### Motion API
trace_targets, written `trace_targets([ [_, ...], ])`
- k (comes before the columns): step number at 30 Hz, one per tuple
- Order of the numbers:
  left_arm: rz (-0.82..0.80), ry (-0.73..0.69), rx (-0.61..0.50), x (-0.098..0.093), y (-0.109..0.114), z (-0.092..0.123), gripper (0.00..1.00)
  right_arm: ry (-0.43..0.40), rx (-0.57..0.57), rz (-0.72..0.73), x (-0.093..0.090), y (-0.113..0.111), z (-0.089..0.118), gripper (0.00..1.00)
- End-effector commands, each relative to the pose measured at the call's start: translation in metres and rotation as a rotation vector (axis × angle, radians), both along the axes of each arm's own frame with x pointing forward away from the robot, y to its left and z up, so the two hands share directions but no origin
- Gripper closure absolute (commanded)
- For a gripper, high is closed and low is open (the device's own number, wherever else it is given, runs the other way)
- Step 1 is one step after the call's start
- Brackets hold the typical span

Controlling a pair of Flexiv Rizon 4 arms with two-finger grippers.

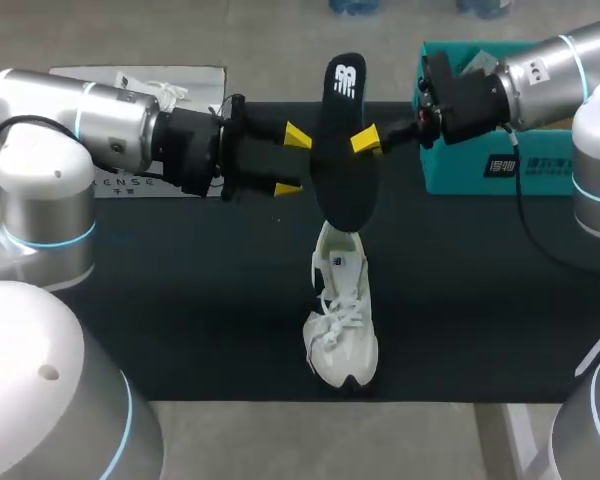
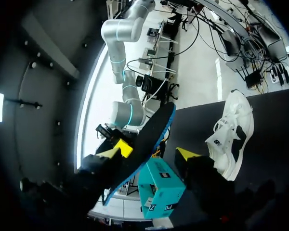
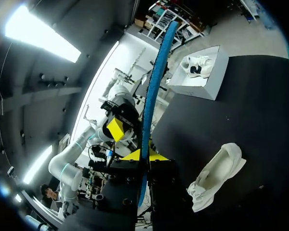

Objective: Take the shoe out of the shoebox, open the shoe tongue, remove and reinsert the insole, then place the shoe into the shoebox

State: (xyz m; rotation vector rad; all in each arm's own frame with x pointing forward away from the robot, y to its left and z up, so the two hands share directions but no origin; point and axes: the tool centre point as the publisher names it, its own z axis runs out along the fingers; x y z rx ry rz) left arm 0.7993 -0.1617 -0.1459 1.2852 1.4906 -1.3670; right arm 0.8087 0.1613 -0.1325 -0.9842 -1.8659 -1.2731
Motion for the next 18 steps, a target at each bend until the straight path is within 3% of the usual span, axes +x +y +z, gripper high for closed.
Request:
trace_targets([
  [1, -0.014, 0.139, 0.098, -0.0175, 0.0241, -0.0017, 0.0, -0.012, 0.013, 0.006, 0.004, -0.0053, 0.0028, 1.0],
  [18, -0.021, 0.142, 0.096, -0.0198, 0.0245, -0.0028, 0.0, -0.004, 0.029, -0.009, 0.0057, -0.0068, 0.0036, 1.0],
])
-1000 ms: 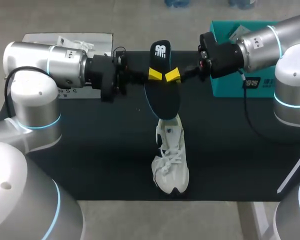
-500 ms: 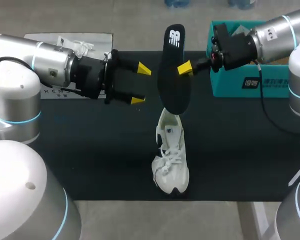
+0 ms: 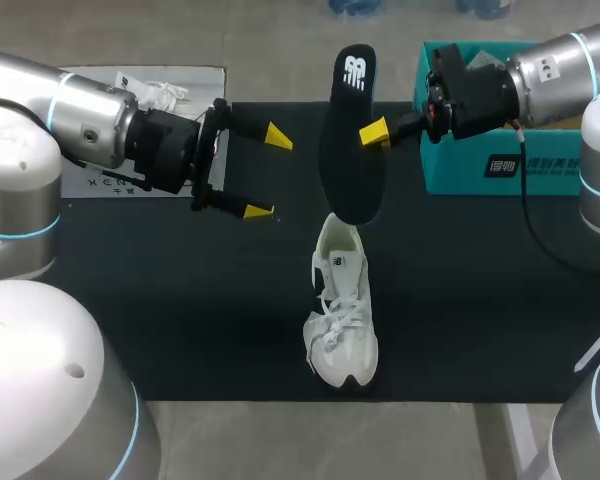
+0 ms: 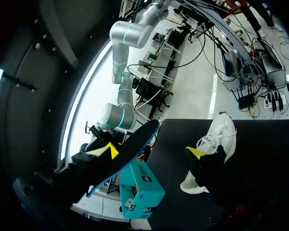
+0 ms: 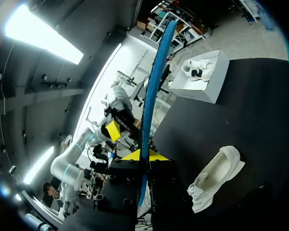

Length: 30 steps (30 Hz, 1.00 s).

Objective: Take the shoe out of the shoebox, open the shoe tongue, remove and reinsert the insole, then place the shoe into the shoebox

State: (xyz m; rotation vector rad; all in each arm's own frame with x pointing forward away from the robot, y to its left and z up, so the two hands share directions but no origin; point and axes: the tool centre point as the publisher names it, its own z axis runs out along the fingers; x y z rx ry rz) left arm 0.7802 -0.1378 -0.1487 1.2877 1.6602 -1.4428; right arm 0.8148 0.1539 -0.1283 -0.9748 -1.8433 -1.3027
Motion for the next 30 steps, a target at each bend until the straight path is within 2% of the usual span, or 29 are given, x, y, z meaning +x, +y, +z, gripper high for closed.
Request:
trace_targets([
  [1, 0.0, -0.001, 0.002, -0.001, 0.001, 0.0, 0.0, 0.0, 0.0, -0.002, 0.0, 0.001, -0.001, 1.0],
  [17, 0.0, -0.001, 0.002, -0.001, 0.001, 0.0, 0.0, 0.0, 0.0, -0.002, 0.0, 0.001, -0.001, 1.0],
  [21, 0.067, 0.157, 0.136, 0.009, 0.015, -0.001, 0.0, 0.0, 0.0, -0.002, 0.0, 0.001, -0.001, 1.0],
  [25, 0.218, 0.327, 0.303, 0.014, 0.031, -0.013, 0.0, 0.0, 0.0, -0.002, 0.0, 0.001, -0.001, 1.0],
  [27, 0.312, 0.393, 0.406, 0.012, 0.039, -0.022, 0.0, 0.0, 0.0, -0.002, 0.0, 0.001, -0.001, 1.0],
  [30, 0.448, 0.421, 0.529, 0.005, 0.048, -0.034, 0.0, 0.0, 0.0, -0.002, 0.0, 0.001, -0.001, 1.0],
])
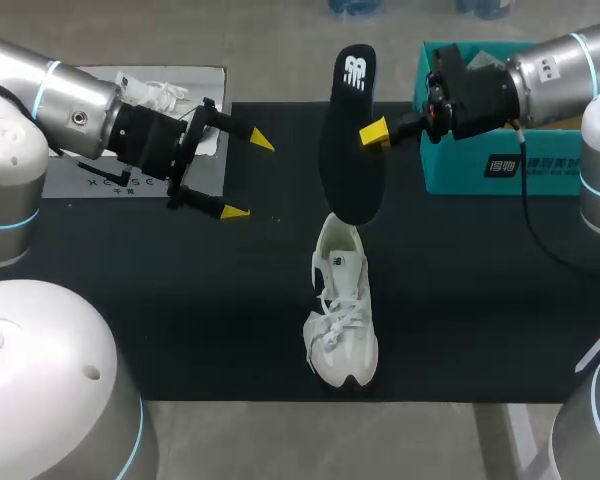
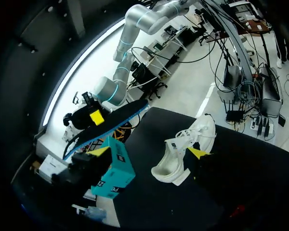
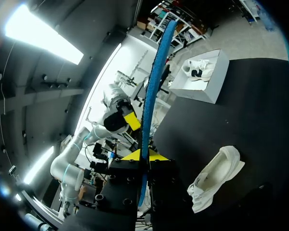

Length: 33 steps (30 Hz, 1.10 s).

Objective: Take the shoe out of the shoebox, open the shoe tongue, remove and reinsert the insole, then place the shoe into the shoebox

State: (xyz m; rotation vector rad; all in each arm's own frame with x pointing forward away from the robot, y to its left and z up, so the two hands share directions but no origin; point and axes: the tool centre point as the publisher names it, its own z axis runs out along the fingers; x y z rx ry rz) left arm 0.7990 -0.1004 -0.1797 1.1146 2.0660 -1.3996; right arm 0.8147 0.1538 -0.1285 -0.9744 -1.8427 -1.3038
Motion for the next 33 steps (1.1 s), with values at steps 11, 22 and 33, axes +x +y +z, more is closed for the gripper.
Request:
trace_targets([
  [11, 0.498, 0.226, 0.497, -0.031, 0.073, -0.024, 0.0, 0.0, -0.001, -0.001, 0.0, 0.001, 0.0, 1.0],
  [22, 0.491, 0.331, 0.57, -0.033, 0.099, -0.055, 0.0, 0.0, -0.001, -0.001, 0.0, 0.001, 0.0, 1.0],
  [33, 0.493, 0.341, 0.56, -0.024, 0.097, -0.06, 0.0, 0.0, -0.001, -0.001, 0.0, 0.001, 0.0, 1.0],
])
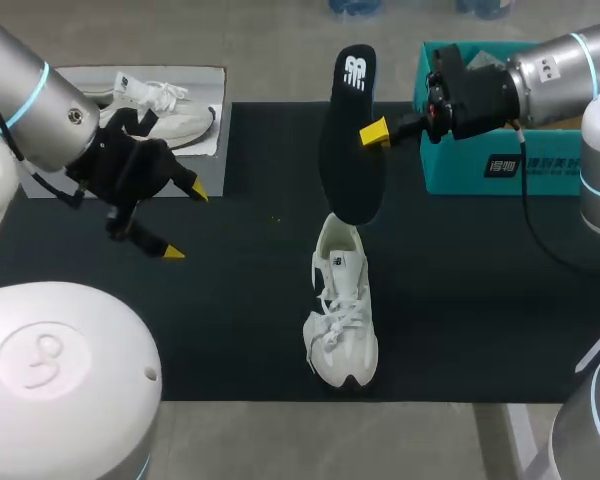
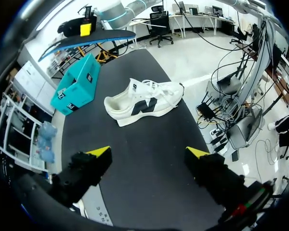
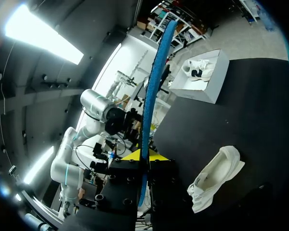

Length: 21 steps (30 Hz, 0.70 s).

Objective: Take the shoe out of the shoebox, open the shoe tongue, remove and reinsert the insole, then place the shoe into the shoebox

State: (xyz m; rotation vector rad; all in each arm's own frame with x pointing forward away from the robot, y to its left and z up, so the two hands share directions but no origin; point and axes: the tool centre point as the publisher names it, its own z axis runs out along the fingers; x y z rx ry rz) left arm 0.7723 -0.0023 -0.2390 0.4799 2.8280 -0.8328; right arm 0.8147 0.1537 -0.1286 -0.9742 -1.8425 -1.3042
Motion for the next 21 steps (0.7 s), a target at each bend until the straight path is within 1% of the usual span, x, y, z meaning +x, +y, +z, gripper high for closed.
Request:
trace_targets([
  [1, -0.002, 0.004, 0.005, 0.002, -0.001, -0.001, 0.0, 0.0, -0.001, -0.001, 0.0, 0.001, 0.0, 1.0],
  [3, -0.002, 0.004, 0.005, 0.002, -0.001, -0.001, 0.0, 0.01, -0.029, 0.003, 0.004, -0.002, -0.004, 1.0],
  [6, -0.002, 0.004, 0.005, 0.002, -0.001, -0.001, 0.0, 0.021, -0.059, 0.006, 0.016, -0.003, -0.011, 1.0],
  [9, -0.002, 0.004, 0.005, 0.002, -0.001, -0.001, 0.0, 0.028, -0.094, 0.024, 0.03, 0.002, -0.019, 1.0],
  [11, -0.002, 0.004, 0.005, 0.002, -0.001, -0.001, 0.0, 0.03, -0.098, 0.029, 0.039, 0.005, -0.027, 1.0],
  [14, -0.002, 0.004, 0.005, 0.002, -0.001, -0.001, 0.0, 0.014, -0.12, 0.036, 0.05, 0.01, -0.038, 1.0],
  [17, -0.002, 0.004, 0.005, 0.002, -0.001, -0.001, 0.0, -0.009, -0.123, 0.037, 0.058, 0.014, -0.05, 1.0],
  [19, -0.002, 0.004, 0.005, 0.002, -0.001, -0.001, 0.0, -0.026, -0.096, 0.027, 0.06, 0.013, -0.059, 1.0],
  [21, -0.002, 0.004, 0.005, 0.002, -0.001, -0.001, 0.0, -0.03, -0.105, 0.023, 0.061, 0.012, -0.067, 1.0],
])
